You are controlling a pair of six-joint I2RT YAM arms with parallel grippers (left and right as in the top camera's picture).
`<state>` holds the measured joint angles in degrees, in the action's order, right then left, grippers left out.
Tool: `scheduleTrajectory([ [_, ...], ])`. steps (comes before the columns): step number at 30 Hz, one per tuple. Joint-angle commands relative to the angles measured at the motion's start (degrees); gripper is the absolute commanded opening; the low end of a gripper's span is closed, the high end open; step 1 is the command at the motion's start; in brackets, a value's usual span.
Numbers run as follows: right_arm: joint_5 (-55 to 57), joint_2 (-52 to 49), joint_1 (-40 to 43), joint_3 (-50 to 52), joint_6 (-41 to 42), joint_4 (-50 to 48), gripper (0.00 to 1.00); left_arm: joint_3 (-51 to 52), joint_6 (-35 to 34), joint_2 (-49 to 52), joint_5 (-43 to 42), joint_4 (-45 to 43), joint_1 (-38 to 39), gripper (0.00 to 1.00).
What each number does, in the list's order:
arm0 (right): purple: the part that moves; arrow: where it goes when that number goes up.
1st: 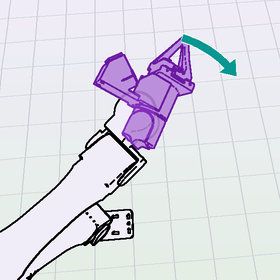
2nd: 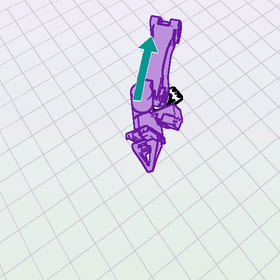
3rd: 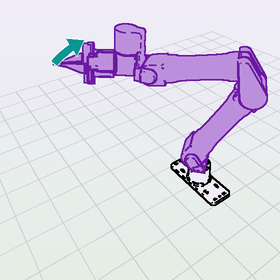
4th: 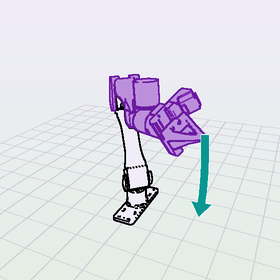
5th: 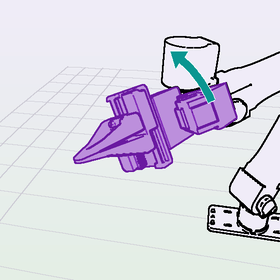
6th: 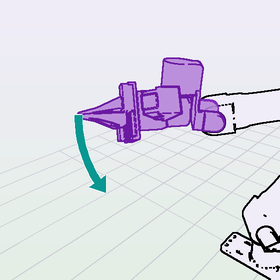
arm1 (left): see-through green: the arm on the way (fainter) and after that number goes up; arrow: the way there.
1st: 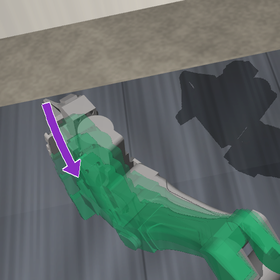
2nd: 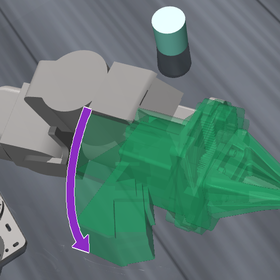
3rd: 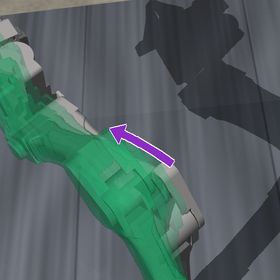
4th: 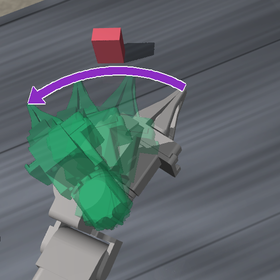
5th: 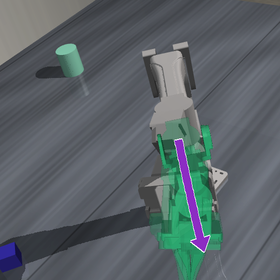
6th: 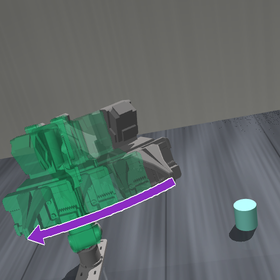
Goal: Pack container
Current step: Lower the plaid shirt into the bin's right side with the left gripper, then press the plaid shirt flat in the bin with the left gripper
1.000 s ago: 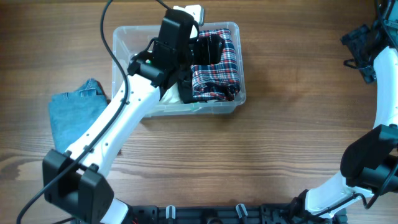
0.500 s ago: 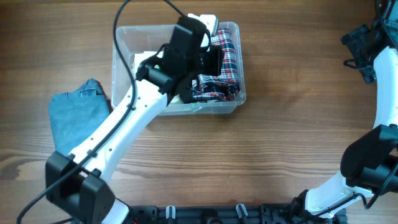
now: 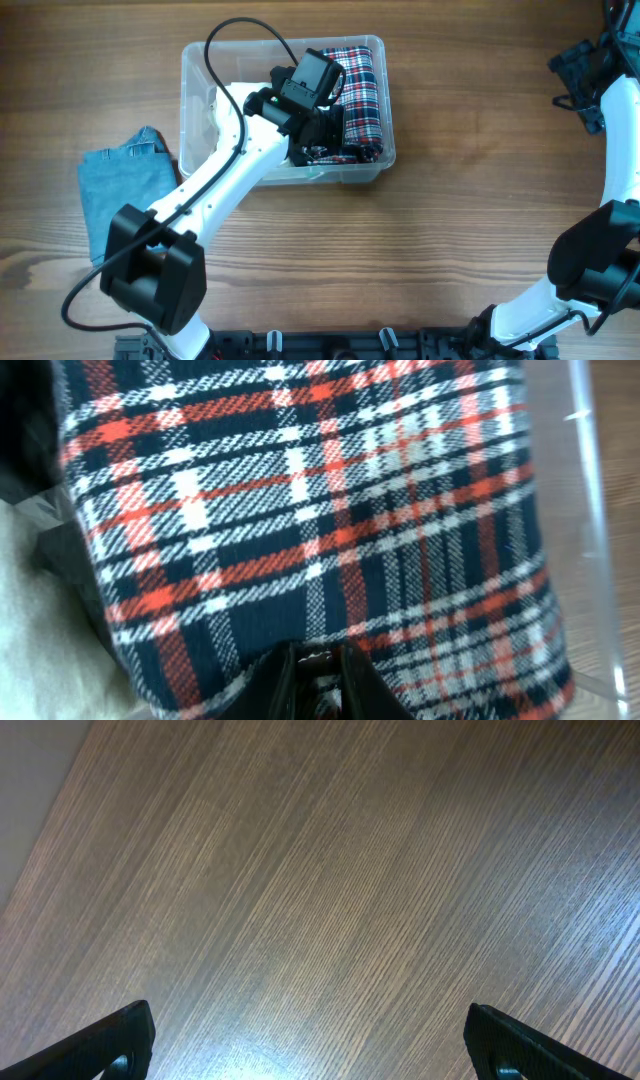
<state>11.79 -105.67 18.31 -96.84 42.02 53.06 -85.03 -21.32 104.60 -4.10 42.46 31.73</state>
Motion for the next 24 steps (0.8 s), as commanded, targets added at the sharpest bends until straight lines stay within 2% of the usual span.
scheduleTrajectory([
  [1, -0.3, -0.9, -0.2, 0.2, 0.5, -0.2, 1.00, -0.4, -0.5, 2.6, 2.3, 0.3, -0.1, 0.17],
  [6, -0.3, -0.9, -0.2, 0.2, 0.5, -0.2, 1.00, -0.5, -0.5, 1.1, 2.2, -2.4, -0.1, 0.16],
  [15, -0.3, -0.9, -0.2, 0.2, 0.5, -0.2, 1.00, -1.6, -0.5, -7.5, 2.0, -9.0, 1.4, 0.16],
  [19, -0.3, -0.9, -0.2, 0.2, 0.5, -0.2, 1.00, -1.4, -0.6, -6.1, 2.0, -10.3, 1.6, 0.16],
  [24, -0.3, -0.9, -0.2, 0.2, 0.5, -0.2, 1.00, -1.4, -5.0, -0.6, 1.9, -10.0, 1.7, 0.16],
])
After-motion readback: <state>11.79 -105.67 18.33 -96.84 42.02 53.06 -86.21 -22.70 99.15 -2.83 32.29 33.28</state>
